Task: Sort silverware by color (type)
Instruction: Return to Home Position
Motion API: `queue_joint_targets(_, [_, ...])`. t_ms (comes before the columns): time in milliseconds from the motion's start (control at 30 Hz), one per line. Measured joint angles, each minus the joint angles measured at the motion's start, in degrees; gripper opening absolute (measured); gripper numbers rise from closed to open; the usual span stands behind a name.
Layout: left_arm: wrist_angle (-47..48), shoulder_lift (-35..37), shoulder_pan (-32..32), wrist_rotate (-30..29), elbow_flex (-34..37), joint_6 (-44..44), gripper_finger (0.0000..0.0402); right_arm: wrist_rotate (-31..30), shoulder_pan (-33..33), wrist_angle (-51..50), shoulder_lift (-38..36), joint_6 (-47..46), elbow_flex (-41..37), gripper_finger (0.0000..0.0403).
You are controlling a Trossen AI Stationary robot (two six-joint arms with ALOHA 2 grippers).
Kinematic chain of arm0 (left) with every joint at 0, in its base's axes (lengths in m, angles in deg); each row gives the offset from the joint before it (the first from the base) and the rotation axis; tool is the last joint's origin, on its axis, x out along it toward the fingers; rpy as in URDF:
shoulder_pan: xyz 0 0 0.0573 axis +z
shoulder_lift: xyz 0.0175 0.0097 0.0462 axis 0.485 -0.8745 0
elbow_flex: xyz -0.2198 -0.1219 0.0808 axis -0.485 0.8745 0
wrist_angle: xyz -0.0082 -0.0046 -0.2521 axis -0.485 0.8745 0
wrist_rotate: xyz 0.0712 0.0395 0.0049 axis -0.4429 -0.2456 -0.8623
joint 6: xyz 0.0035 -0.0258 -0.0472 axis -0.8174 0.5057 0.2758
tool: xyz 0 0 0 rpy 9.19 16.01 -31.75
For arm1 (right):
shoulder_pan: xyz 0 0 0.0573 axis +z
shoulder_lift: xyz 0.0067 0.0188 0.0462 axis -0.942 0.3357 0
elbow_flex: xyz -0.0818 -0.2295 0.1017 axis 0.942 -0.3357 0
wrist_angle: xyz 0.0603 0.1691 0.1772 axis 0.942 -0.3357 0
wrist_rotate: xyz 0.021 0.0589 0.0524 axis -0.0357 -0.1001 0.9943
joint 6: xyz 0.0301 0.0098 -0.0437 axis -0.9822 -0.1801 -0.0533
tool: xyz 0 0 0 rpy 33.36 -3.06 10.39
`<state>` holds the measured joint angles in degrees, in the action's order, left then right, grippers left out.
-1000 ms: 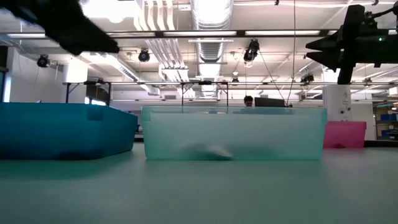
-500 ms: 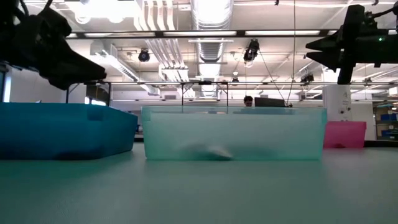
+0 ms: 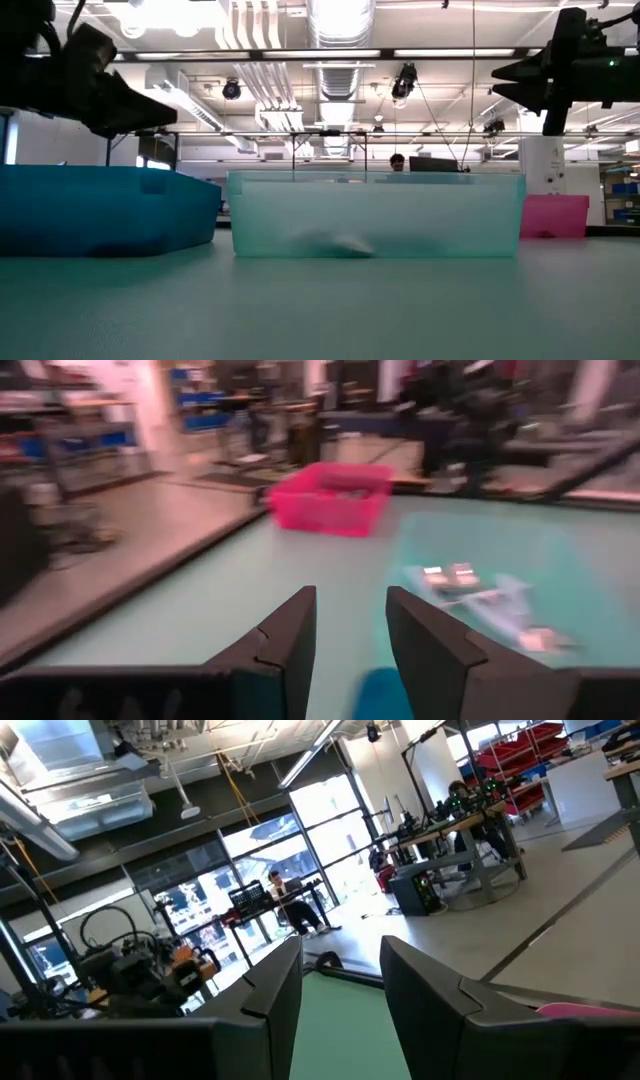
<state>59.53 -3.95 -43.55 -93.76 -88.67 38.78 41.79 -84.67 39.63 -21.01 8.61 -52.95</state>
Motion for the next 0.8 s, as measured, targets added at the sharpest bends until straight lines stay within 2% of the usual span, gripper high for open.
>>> queue_joint_targets(167, [5.2,4.1,10.2,0.0,0.0,-1.0,0.0109,0.0,0.0,0.0,0.0,0.0,0.0,0.0128])
queue_joint_targets(333, [11.3,8.3,22.4,0.3,0.0,4.0,0.0109,0.0,0.0,0.0,0.0,0.0,0.0,0.0128])
queue_joint_targets(467, [11.5,10.9,30.8,7.0,0.0,3.3,0.0109,0.0,0.0,0.0,0.0,0.0,0.0,0.0128])
queue_joint_targets(567, [11.6,13.2,34.3,11.3,0.0,0.4,0.0109,0.0,0.0,0.0,0.0,0.0,0.0,0.0128])
queue_joint_targets(800, [11.6,17.3,34.9,11.8,0.0,-2.8,0.0109,0.0,0.0,0.0,0.0,0.0,0.0,0.0128])
